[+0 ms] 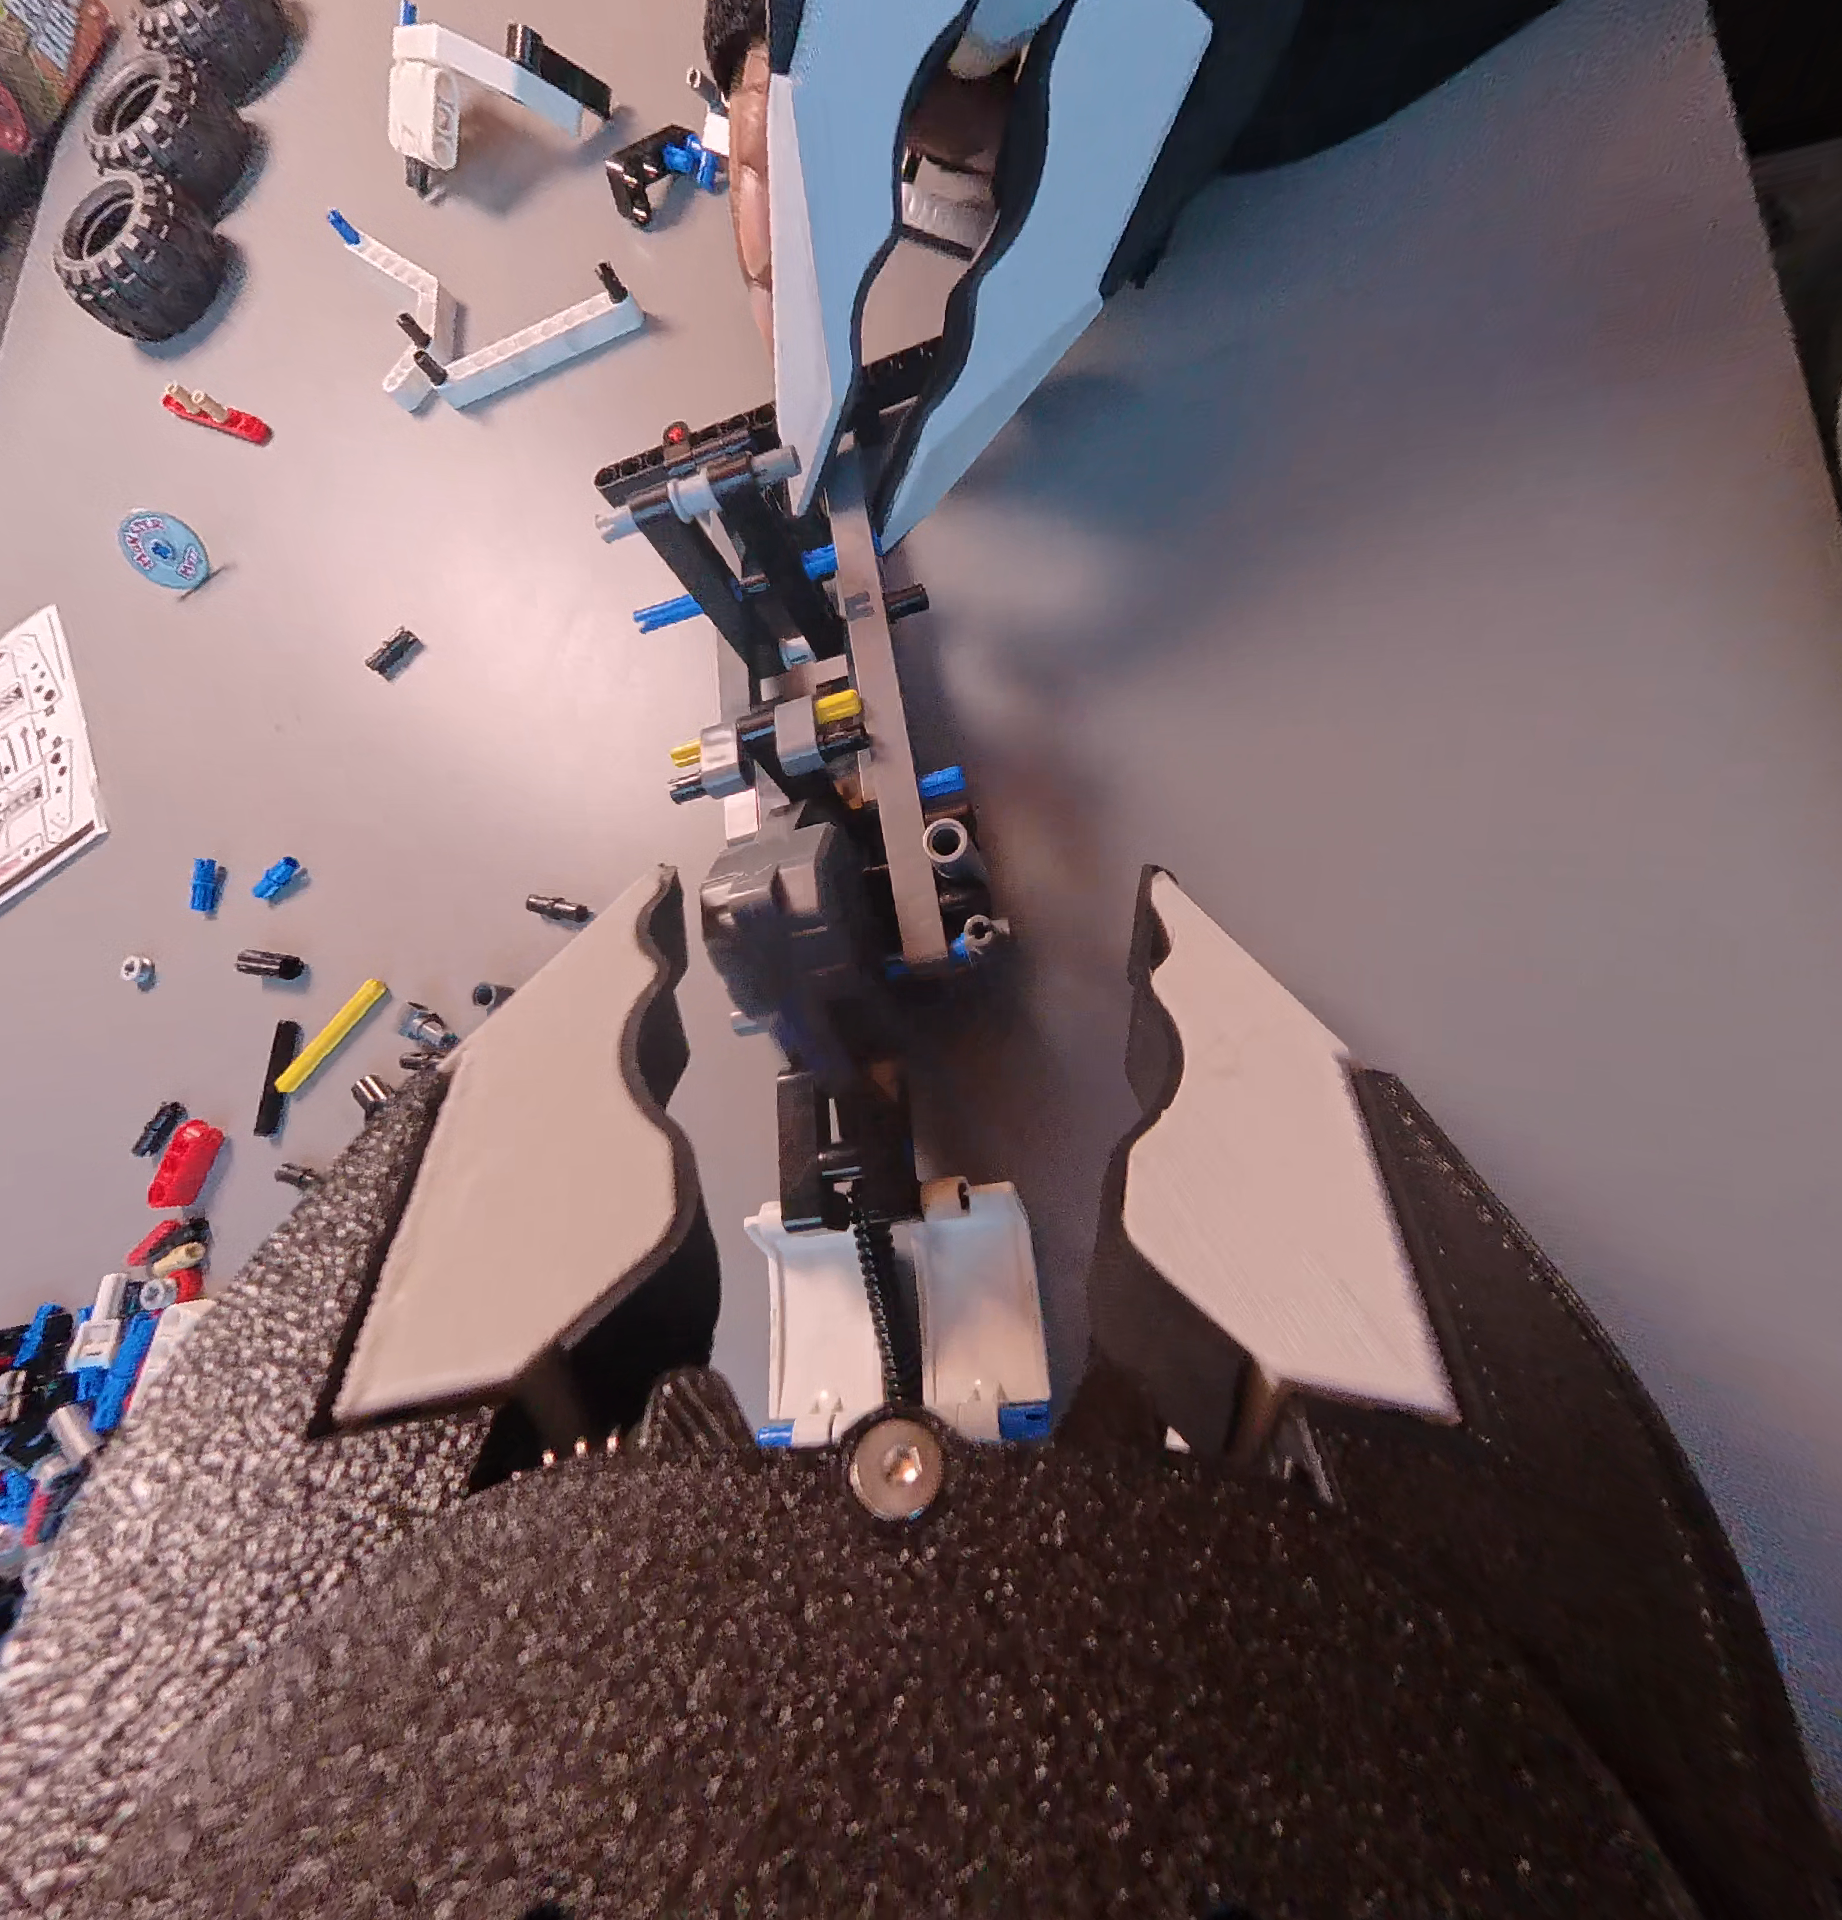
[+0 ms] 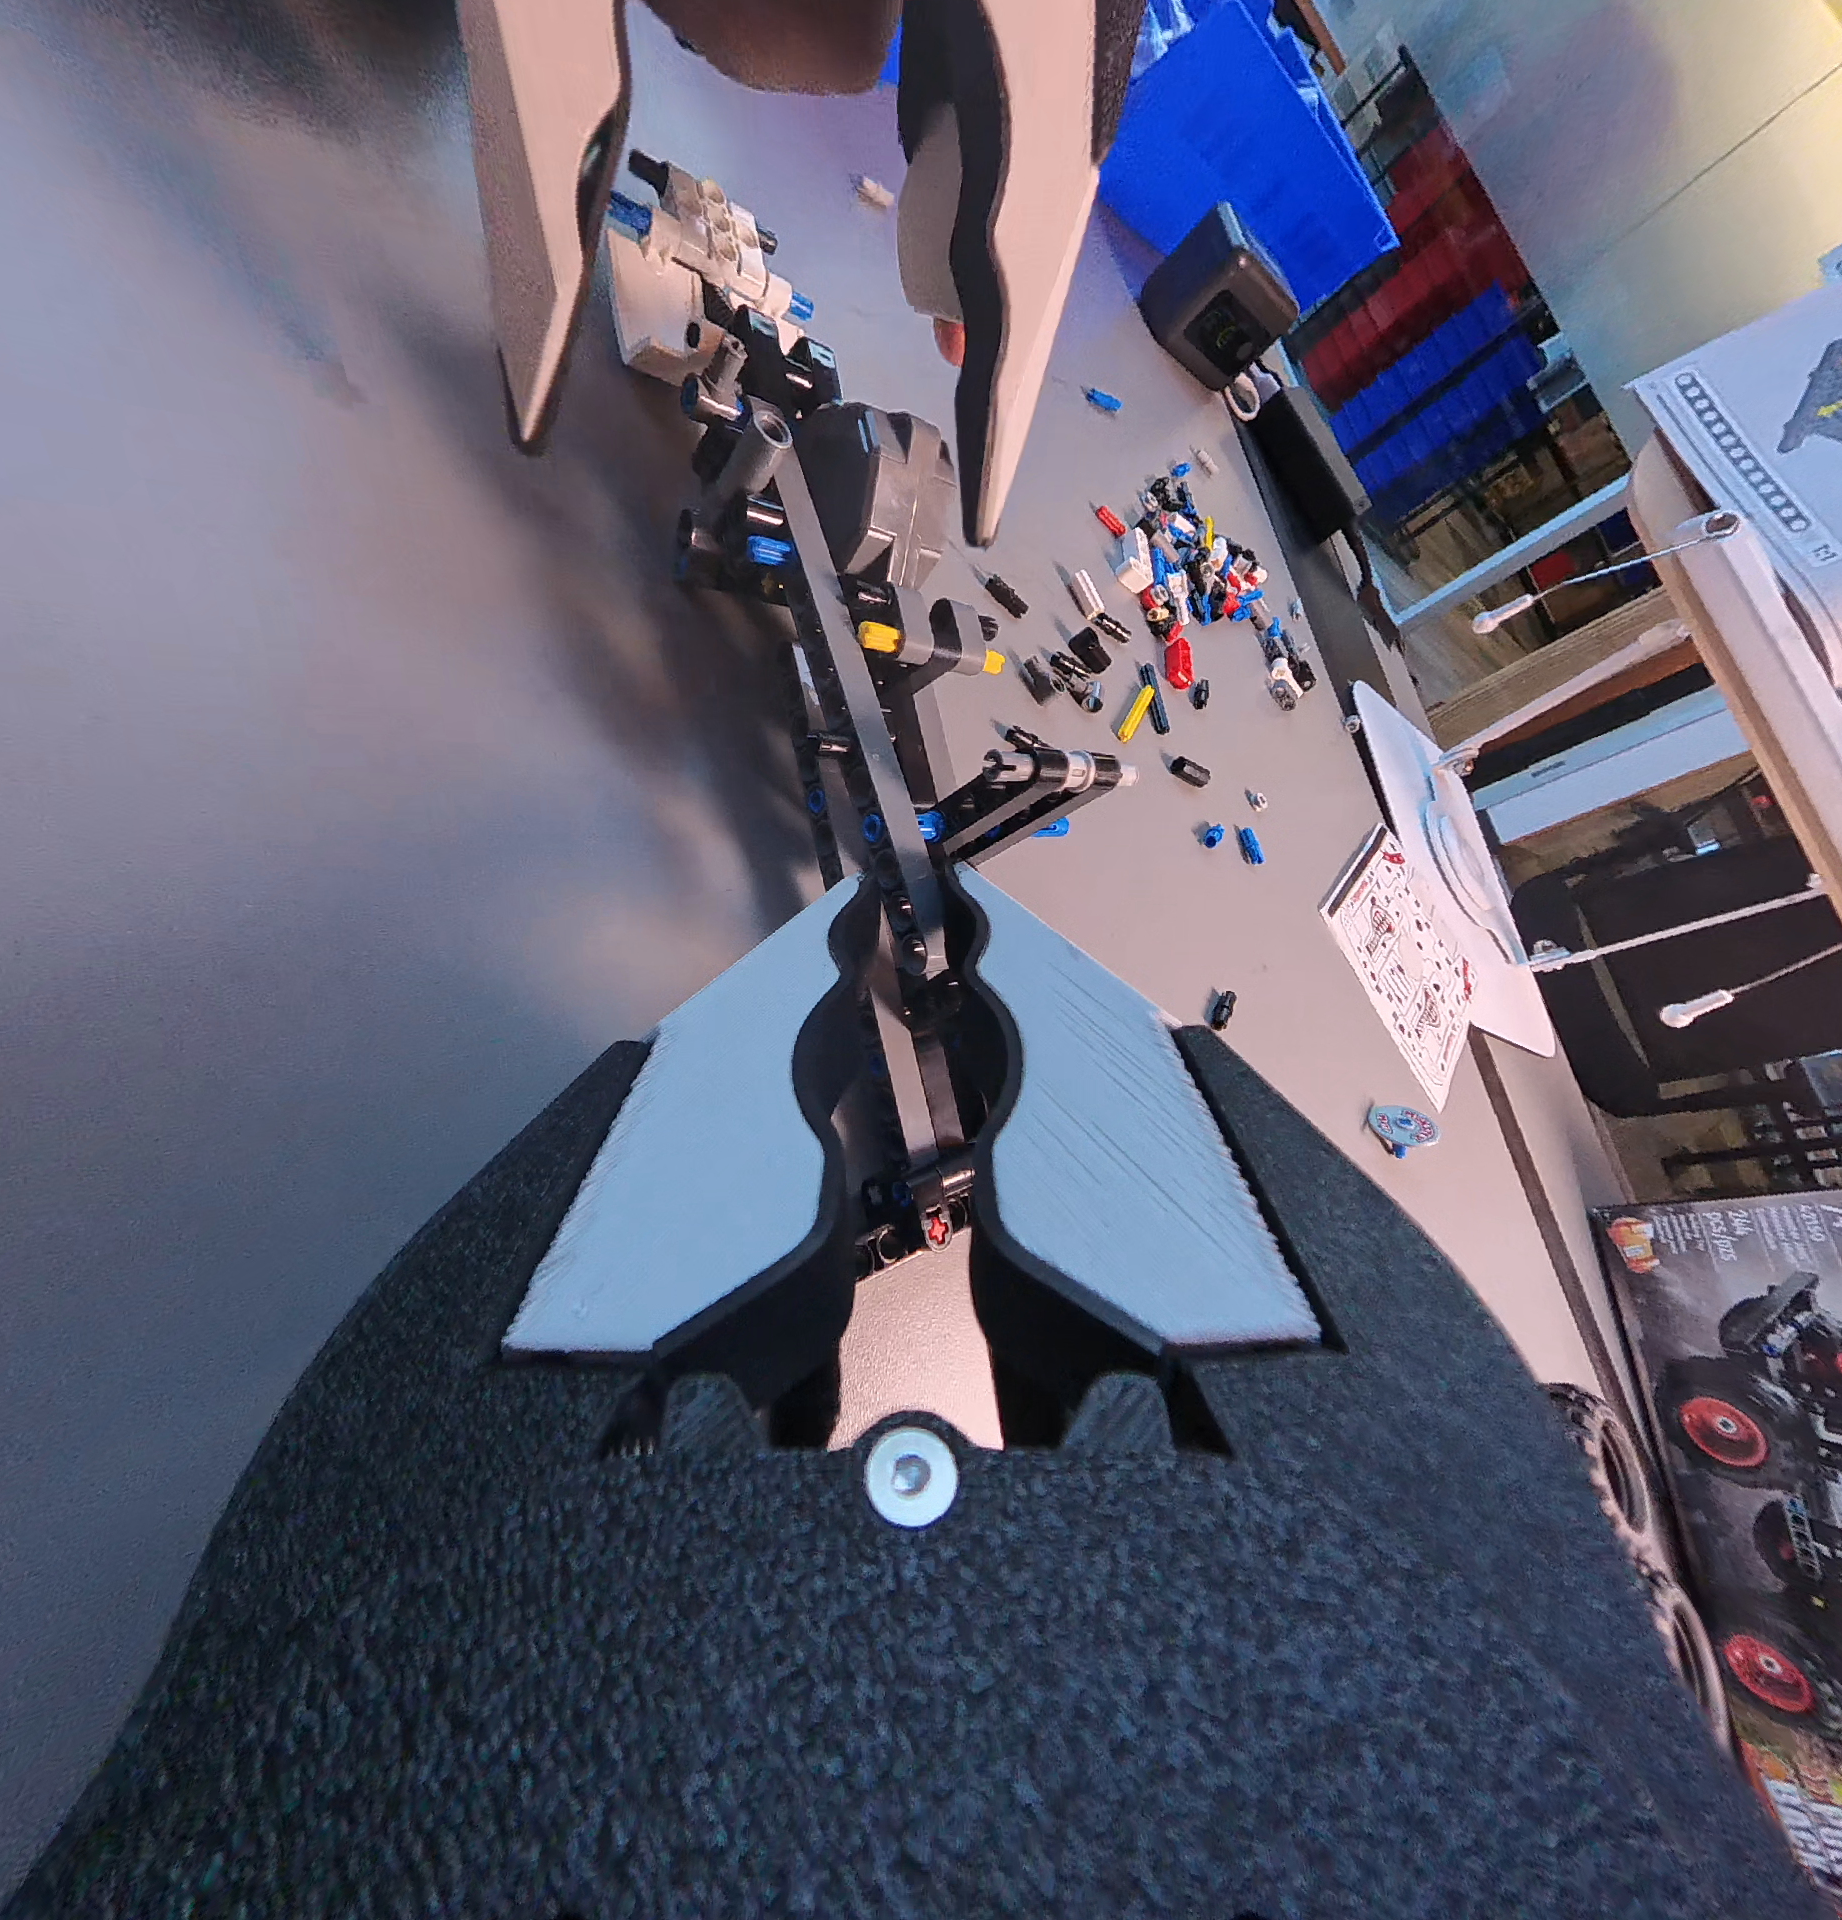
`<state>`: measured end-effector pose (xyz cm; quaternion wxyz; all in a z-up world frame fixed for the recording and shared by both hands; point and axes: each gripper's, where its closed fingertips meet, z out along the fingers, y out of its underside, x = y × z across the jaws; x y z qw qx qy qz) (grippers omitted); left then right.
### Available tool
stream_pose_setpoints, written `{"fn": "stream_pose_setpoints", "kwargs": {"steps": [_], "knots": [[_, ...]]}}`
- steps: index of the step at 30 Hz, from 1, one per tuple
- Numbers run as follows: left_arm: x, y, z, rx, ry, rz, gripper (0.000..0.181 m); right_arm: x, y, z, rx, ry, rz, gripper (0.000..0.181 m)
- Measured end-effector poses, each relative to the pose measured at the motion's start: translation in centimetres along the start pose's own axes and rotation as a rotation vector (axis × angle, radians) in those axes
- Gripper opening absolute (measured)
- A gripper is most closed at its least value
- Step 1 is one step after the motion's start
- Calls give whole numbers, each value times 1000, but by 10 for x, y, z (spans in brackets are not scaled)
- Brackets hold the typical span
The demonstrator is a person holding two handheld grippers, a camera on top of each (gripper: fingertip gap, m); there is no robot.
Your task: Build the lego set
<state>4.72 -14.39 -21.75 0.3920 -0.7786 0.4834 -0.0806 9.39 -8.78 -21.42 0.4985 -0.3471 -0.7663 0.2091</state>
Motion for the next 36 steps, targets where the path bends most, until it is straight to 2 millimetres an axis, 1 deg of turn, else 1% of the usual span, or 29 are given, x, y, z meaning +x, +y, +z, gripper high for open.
{"fn": "stream_pose_setpoints", "kwargs": {"steps": [2,5,6,8,11,15,17,19,22,25,28,30,32,34,36], "knots": [[-2,4,4,-32,-35,33,85,-1,-1,0,5,1,-15,11],[-5,13,11,-97,-81,98,78,-1,-1,0,4,11,-35,11],[-5,12,12,-96,-92,119,77,-2,-1,0,6,11,-35,11],[-11,12,12,-95,-136,147,66,-2,-1,-1,11,12,-32,11],[-12,11,11,-80,-163,180,64,-2,-1,-1,14,17,-37,11],[-14,7,4,-32,-183,189,59,-1,-2,-1,18,19,-34,11],[-16,8,-1,-37,-201,196,58,0,-1,-1,14,31,-41,11],[-24,10,-8,-67,-284,260,59,1,0,0,7,43,-46,11],[-23,6,-13,-65,-379,354,57,2,0,-1,9,44,-33,11],[-20,6,-21,-65,-470,438,43,5,3,1,-19,58,-5,11],[-15,6,-27,-50,-524,451,32,5,2,1,-18,49,8,11],[-11,6,-25,-56,-534,490,26,5,3,2,-24,44,18,12],[-6,3,-17,-53,-508,505,27,4,3,3,-28,37,24,11],[-11,7,-10,-91,-518,524,32,4,3,3,-27,35,26,11],[-17,7,-7,-105,-542,539,30,5,3,3,-32,39,28,11]]}}
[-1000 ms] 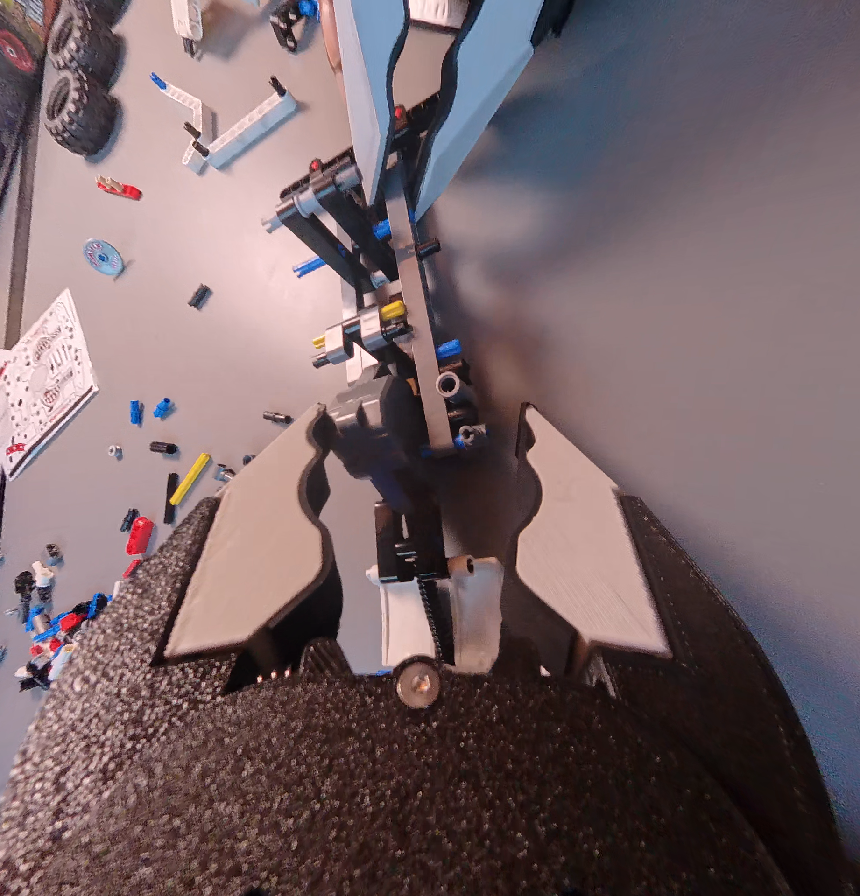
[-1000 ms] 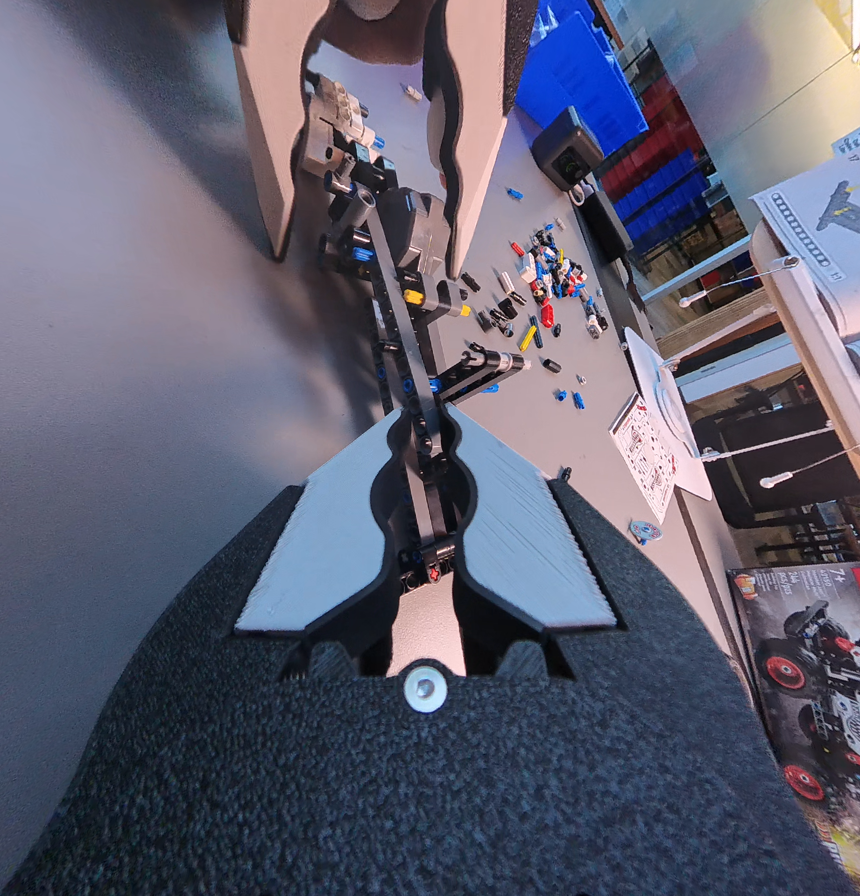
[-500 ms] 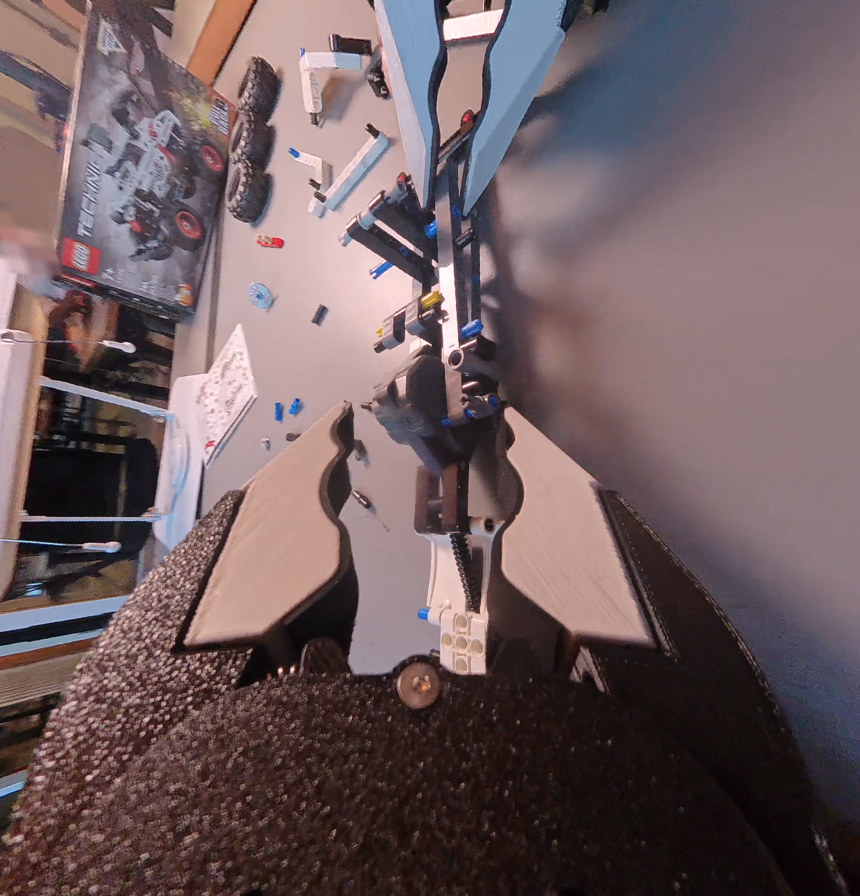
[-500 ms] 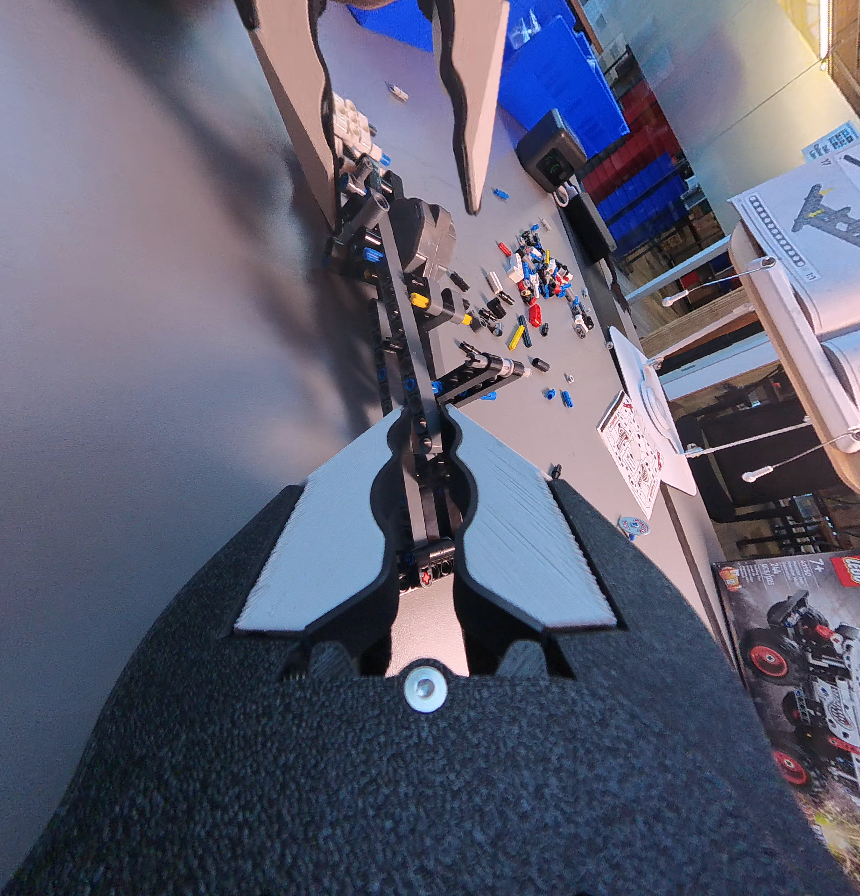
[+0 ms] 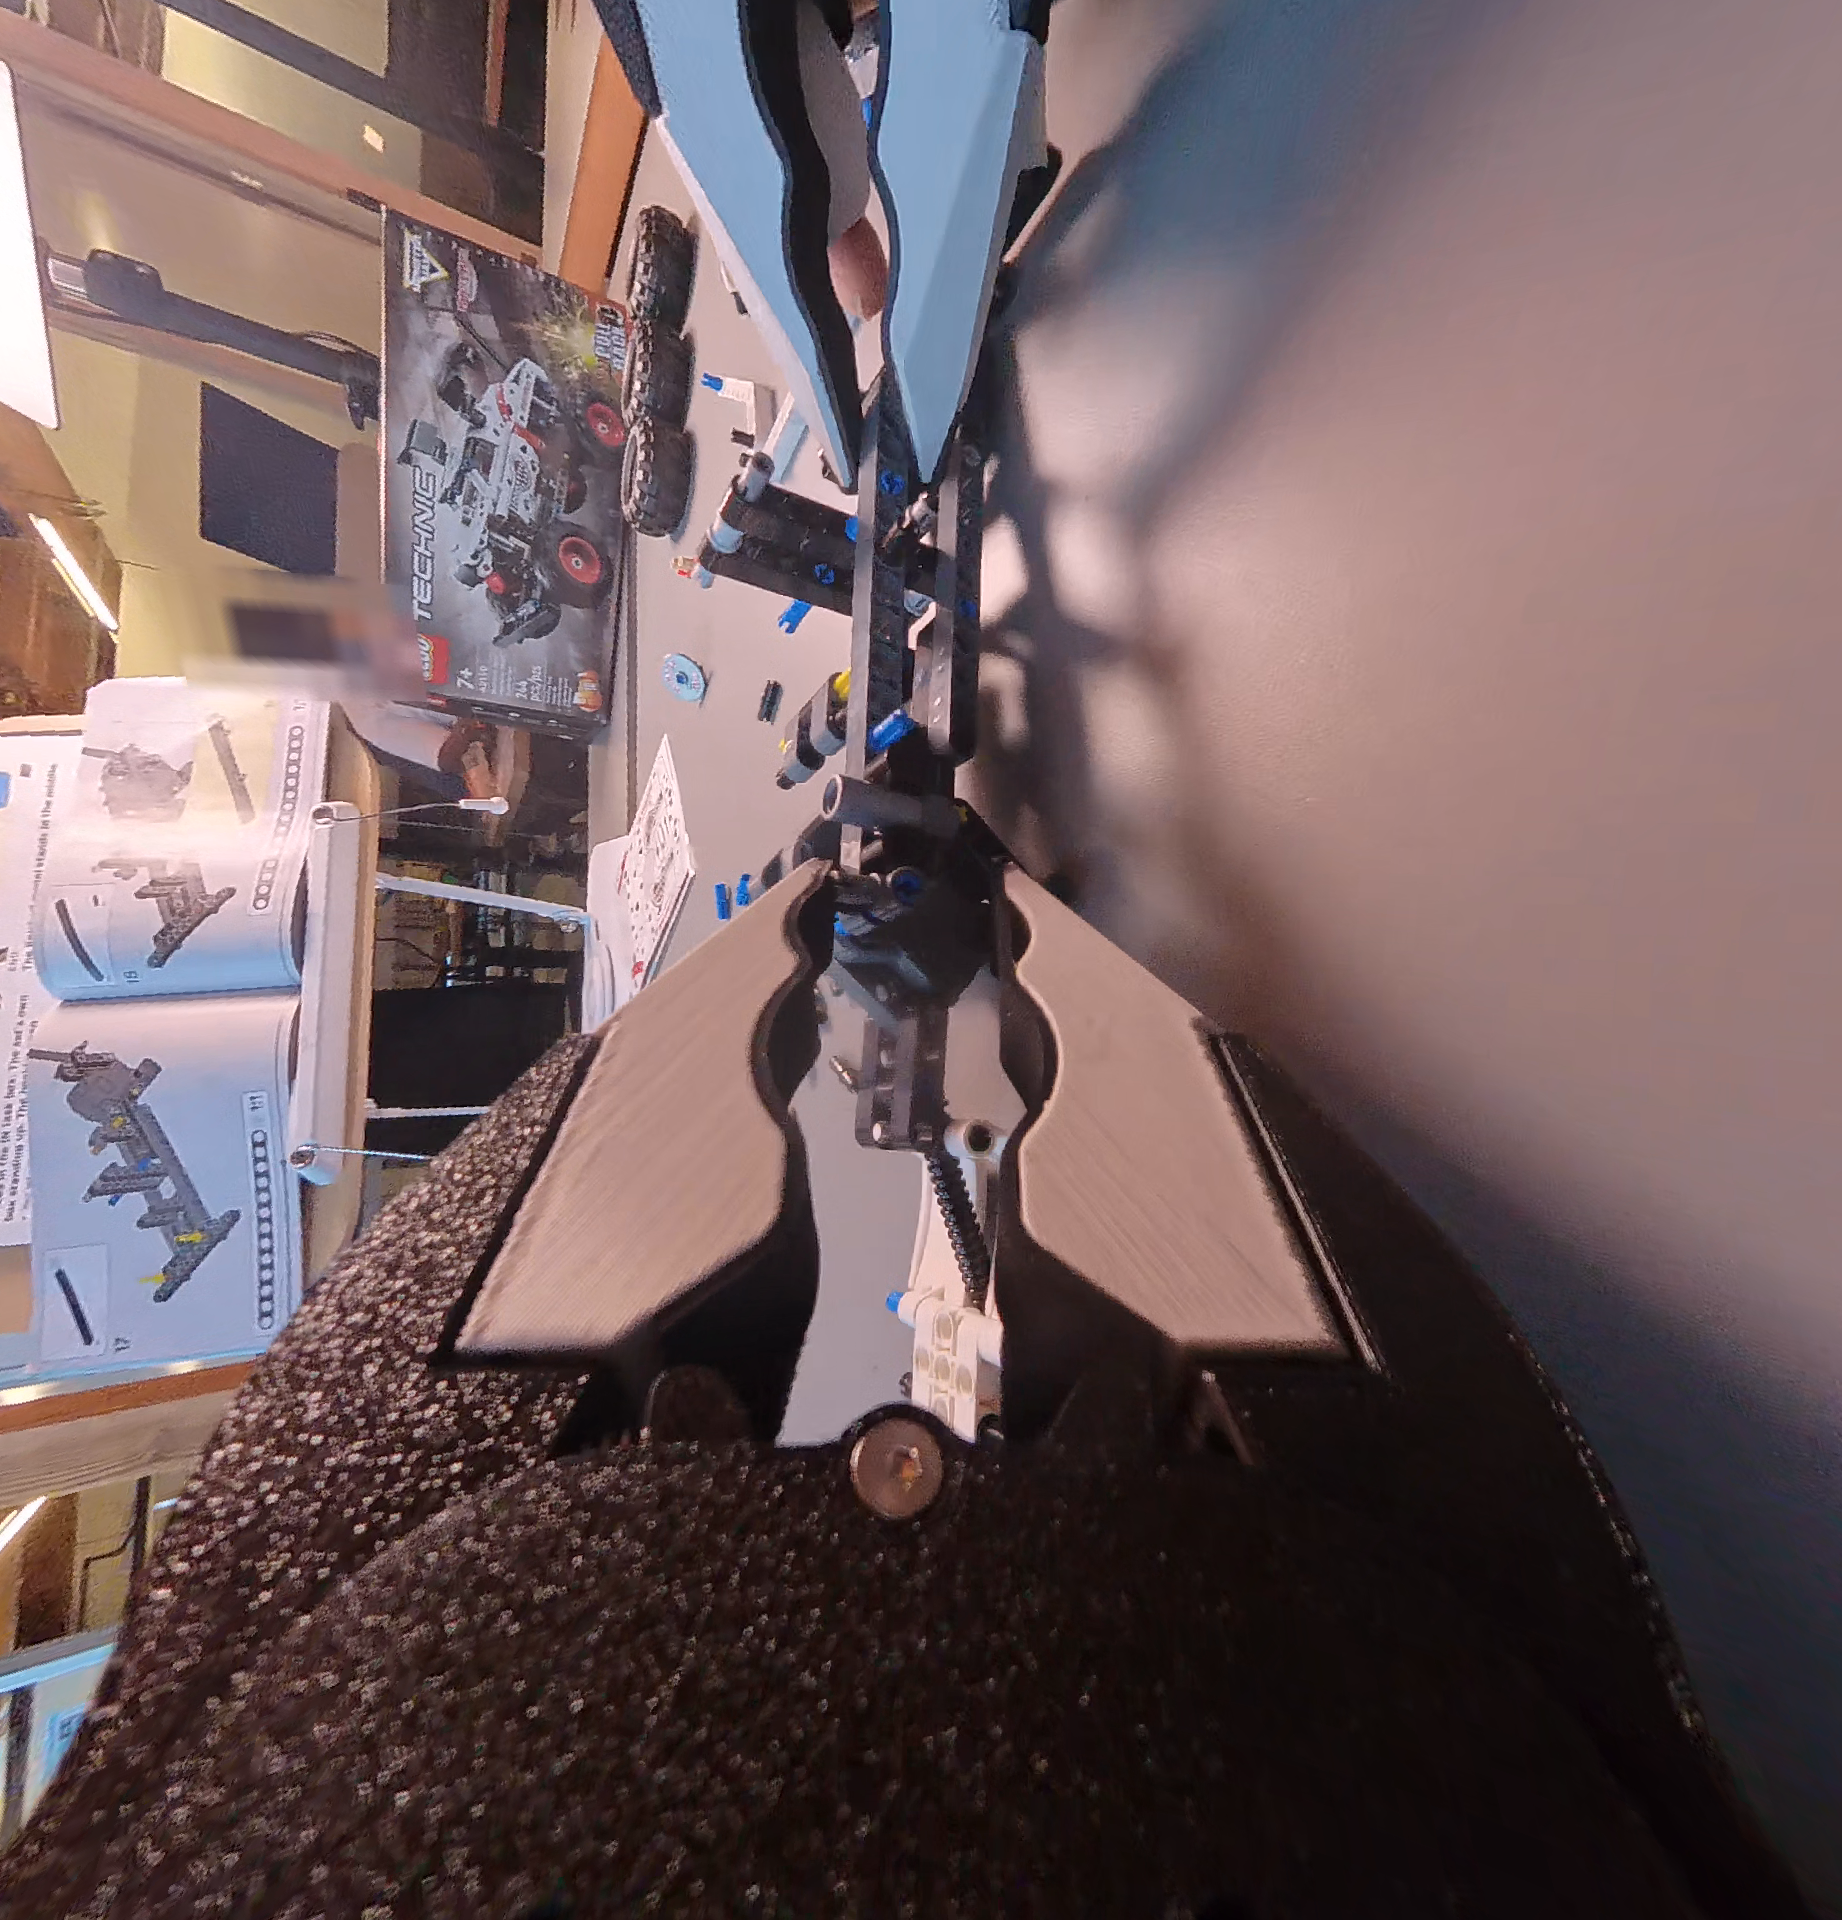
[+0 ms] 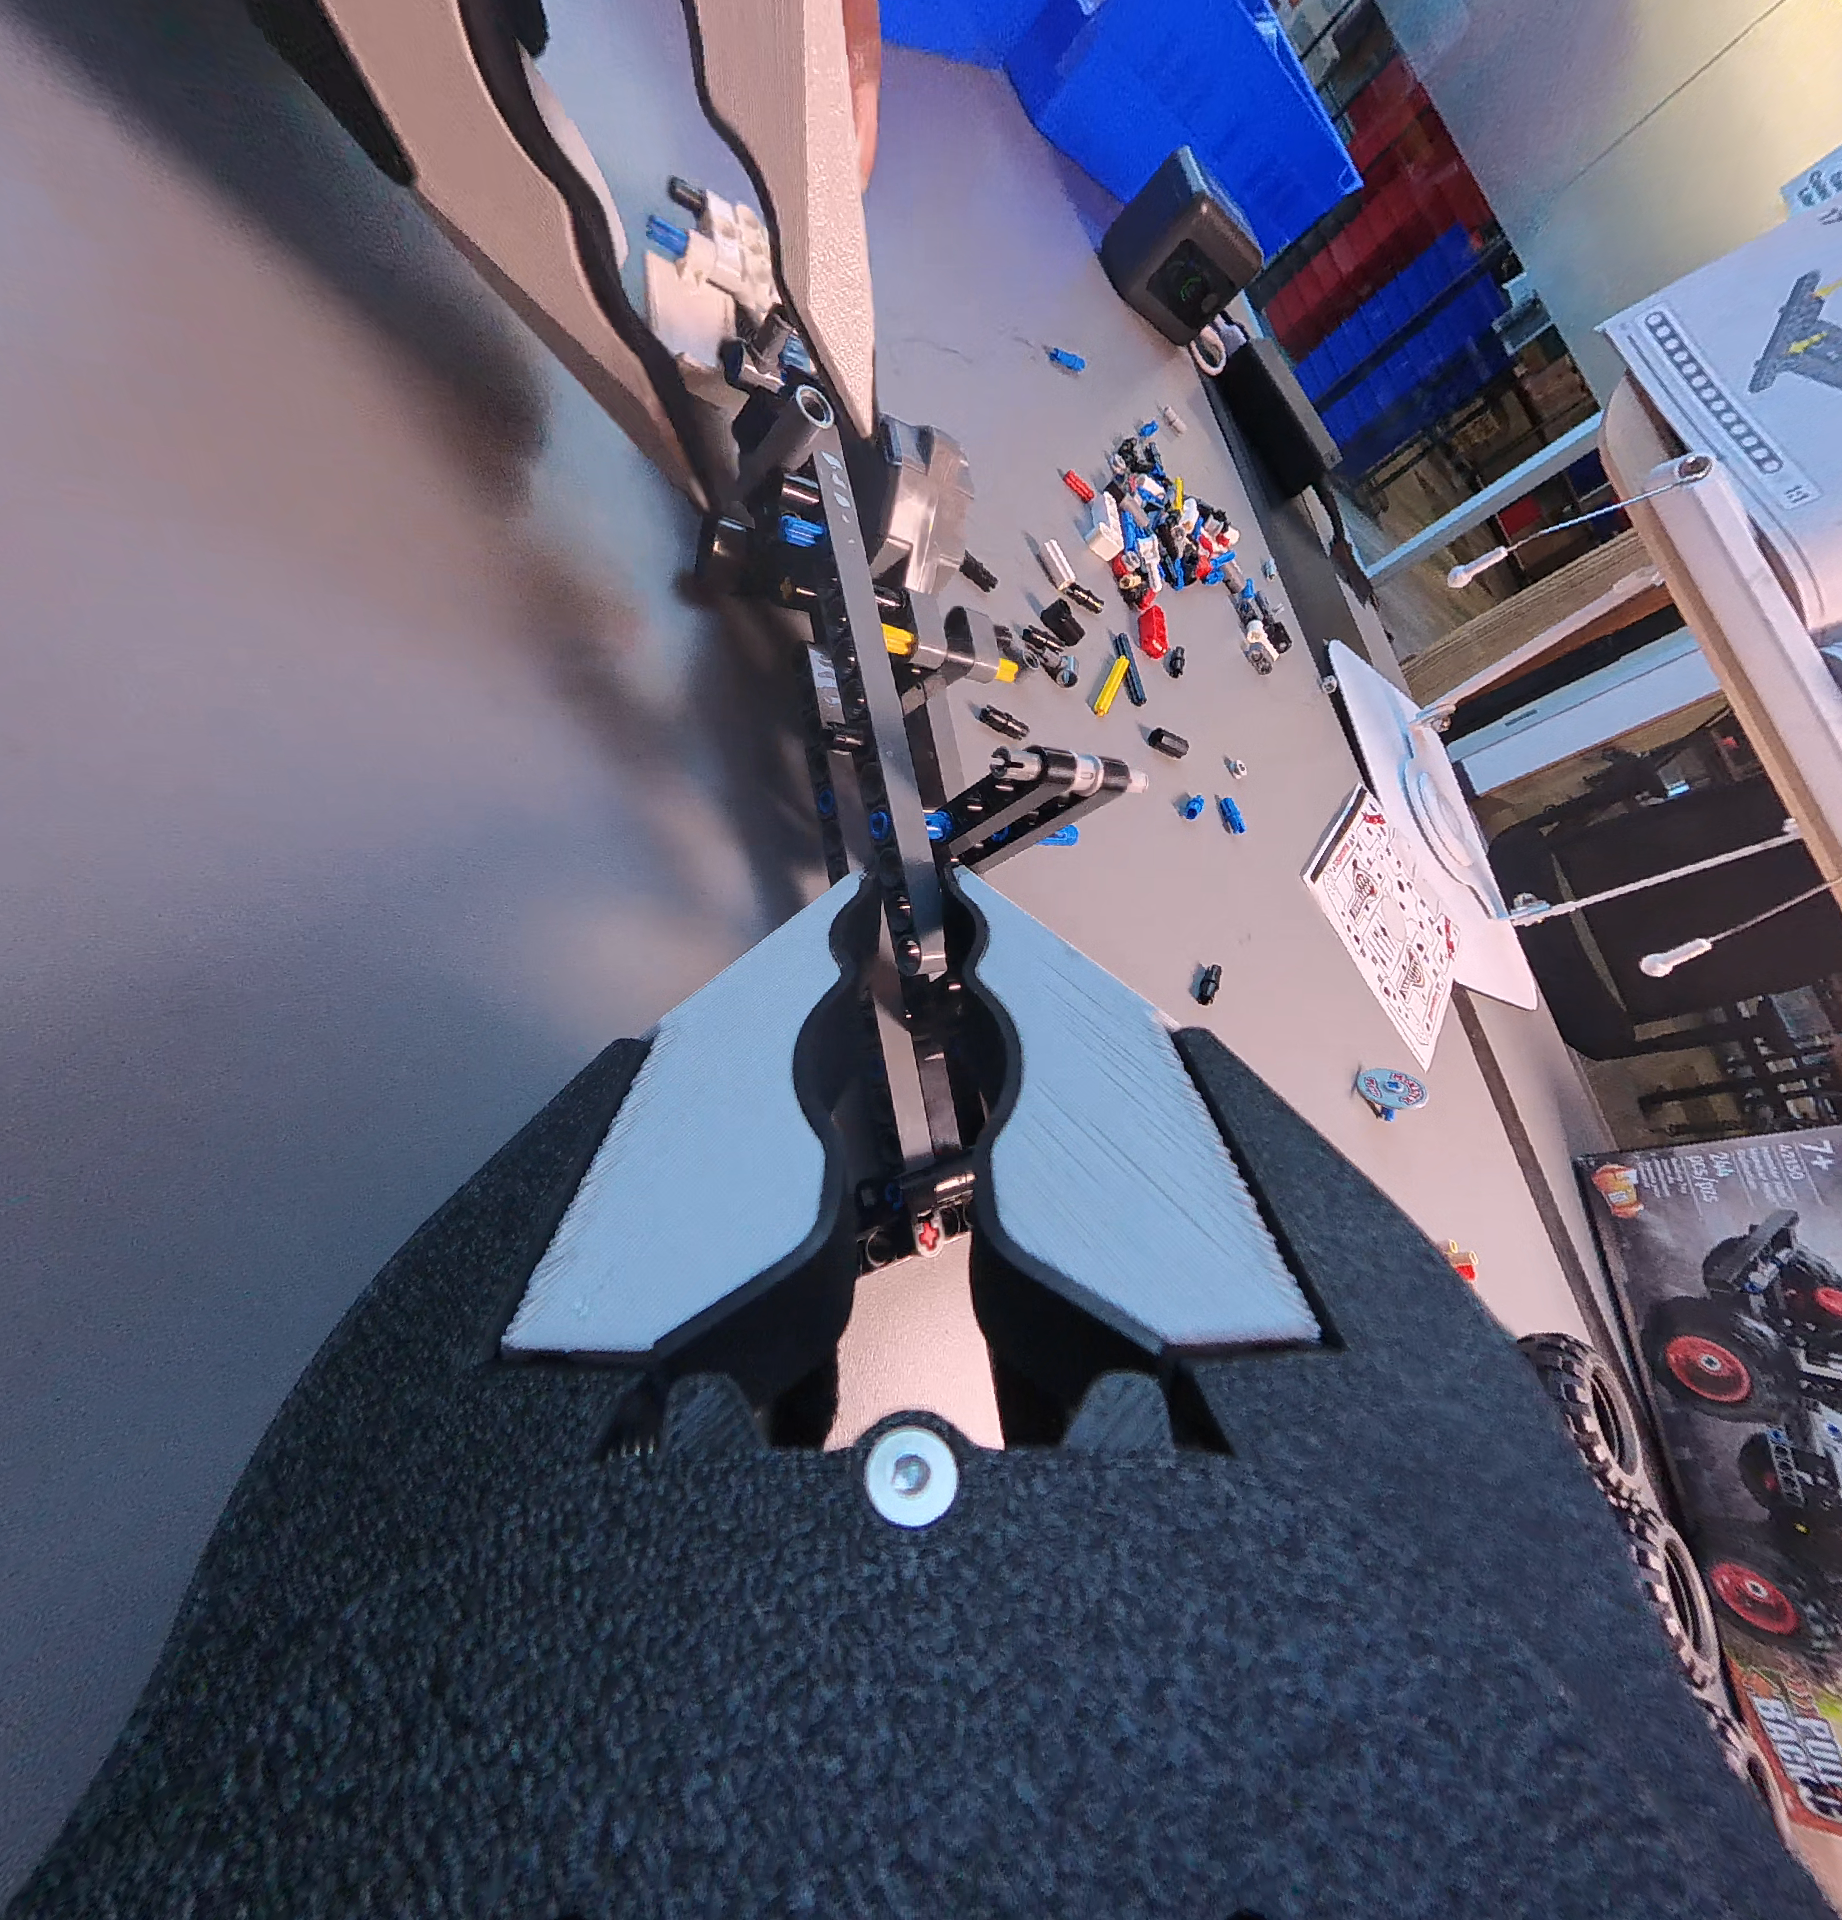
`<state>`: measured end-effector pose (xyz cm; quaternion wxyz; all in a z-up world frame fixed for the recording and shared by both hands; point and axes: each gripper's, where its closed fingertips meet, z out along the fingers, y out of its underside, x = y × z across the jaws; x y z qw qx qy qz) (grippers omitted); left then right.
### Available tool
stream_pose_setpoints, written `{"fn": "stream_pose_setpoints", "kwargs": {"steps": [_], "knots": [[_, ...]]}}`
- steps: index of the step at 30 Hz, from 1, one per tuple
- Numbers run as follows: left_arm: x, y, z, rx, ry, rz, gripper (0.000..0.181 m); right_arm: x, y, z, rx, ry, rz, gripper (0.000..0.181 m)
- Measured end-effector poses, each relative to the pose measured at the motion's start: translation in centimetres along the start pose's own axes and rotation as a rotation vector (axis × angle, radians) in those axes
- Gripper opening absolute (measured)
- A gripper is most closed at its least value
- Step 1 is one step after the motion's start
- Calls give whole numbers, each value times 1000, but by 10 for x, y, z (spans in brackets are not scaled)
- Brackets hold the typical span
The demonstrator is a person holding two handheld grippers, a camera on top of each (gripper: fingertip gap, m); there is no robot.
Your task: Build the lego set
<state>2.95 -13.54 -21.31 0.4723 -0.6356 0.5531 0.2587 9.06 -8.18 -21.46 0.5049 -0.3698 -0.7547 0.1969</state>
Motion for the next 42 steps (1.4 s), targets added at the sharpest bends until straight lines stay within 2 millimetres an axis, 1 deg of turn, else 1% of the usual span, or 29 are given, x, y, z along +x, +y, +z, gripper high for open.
{"fn": "stream_pose_setpoints", "kwargs": {"steps": [1,6,9,11,15,19,20,22,24,27,30,32,34,36,38,40,41,42], "knots": [[-4,0,0,-4,-20,8,22,0,0,0,0,-1,0,11],[-12,-5,-4,13,-67,25,22,-2,0,0,-11,5,-20,11],[-16,-6,-6,24,-70,-4,22,-3,0,1,-14,5,-24,10],[-15,-4,-5,20,-58,-19,22,-2,0,1,-16,10,-27,10],[-16,-1,-4,7,-76,5,22,-3,-1,1,-23,2,-17,11],[-17,1,-4,-14,-99,41,22,-3,-15,-10,29,-59,62,21],[-17,1,-4,-17,-101,53,22,-3,-20,-13,43,-79,78,21],[-15,2,-4,-21,-101,66,22,1,-33,-18,75,-90,106,21],[-14,3,-5,-26,-99,71,23,8,-40,-18,64,-91,124,25],[-13,5,-4,-38,-99,87,22,14,-41,-12,19,-102,109,27],[-13,7,-3,-48,-107,96,22,15,-42,-1,-41,-160,104,47],[-13,7,-2,-54,-105,95,22,12,-44,9,-74,-239,127,62],[-13,9,-1,-62,-104,100,22,12,-43,20,-111,-327,161,68],[-13,9,0,-68,-105,103,22,13,-38,33,-169,-415,182,69],[-13,9,0,-71,-106,103,22,5,-31,40,-248,-544,193,69],[-13,10,1,-74,-107,100,21,-6,-27,43,-307,-672,209,68],[-14,10,1,-76,-109,102,21,-8,-25,46,-324,-693,191,65],[-14,10,1,-78,-109,101,21,-8,-26,49,-323,-703,174,59]]}}
